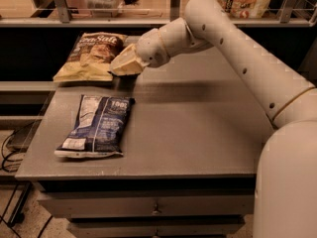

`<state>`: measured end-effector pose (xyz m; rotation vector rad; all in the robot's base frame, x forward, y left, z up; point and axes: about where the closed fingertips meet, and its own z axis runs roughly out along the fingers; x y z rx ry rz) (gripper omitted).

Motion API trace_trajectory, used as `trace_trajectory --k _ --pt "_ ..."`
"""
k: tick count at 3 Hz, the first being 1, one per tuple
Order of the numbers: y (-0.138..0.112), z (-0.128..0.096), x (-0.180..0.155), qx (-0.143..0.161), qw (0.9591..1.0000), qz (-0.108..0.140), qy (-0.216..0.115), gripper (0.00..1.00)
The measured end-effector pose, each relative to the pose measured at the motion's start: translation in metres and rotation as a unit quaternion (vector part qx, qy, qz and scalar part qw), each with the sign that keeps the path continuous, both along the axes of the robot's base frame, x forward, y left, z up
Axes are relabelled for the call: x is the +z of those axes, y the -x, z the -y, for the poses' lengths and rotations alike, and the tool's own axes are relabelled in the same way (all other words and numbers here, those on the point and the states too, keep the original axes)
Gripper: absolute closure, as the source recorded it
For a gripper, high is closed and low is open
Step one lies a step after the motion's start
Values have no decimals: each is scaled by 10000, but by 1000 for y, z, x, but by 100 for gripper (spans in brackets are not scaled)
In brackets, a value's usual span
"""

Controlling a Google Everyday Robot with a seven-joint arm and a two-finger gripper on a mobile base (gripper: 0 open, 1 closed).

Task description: Move rxbar blueberry near brown chip bag

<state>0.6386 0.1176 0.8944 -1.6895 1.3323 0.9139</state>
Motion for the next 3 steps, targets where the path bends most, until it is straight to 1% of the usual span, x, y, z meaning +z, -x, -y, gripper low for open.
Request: trace_trajectory --k 1,2,3 --pt "11 -16 -11 135 9993 -259 -252 59" --pt "14 -21 -17 182 9984 -363 -389 36" --pt "8 -18 -13 219 9986 -230 -428 12"
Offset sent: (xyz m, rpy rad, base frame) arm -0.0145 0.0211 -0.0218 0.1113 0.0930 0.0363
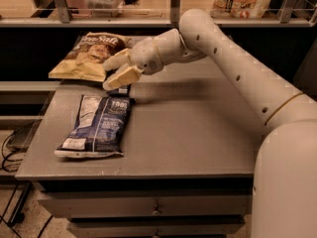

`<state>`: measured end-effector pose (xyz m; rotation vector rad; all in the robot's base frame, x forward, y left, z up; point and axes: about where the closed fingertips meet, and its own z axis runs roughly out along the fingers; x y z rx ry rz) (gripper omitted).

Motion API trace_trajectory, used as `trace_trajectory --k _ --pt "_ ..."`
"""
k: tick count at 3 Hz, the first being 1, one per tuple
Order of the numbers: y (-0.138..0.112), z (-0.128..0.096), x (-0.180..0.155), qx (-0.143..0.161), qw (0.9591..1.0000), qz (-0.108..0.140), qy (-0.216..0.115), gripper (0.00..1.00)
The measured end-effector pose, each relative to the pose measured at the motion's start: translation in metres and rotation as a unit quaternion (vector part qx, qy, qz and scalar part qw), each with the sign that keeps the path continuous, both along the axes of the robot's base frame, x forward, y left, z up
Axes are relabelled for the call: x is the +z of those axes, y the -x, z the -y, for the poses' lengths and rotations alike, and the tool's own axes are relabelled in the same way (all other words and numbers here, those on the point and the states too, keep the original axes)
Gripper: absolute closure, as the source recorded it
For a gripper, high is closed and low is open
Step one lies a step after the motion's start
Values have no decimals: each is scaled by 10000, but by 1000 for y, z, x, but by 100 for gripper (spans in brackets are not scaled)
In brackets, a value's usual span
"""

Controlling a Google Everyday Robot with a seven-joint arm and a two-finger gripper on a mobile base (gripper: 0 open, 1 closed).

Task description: Move rxbar blueberry near brown chip bag

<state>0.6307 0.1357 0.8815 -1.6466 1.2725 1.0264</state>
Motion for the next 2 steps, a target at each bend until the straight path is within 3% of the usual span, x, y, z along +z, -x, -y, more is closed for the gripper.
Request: trace_trajectory --k 1,2 --pt "0 -2 0 20 10000 2 -5 0" --pt "1 -2 0 20 10000 2 -5 0"
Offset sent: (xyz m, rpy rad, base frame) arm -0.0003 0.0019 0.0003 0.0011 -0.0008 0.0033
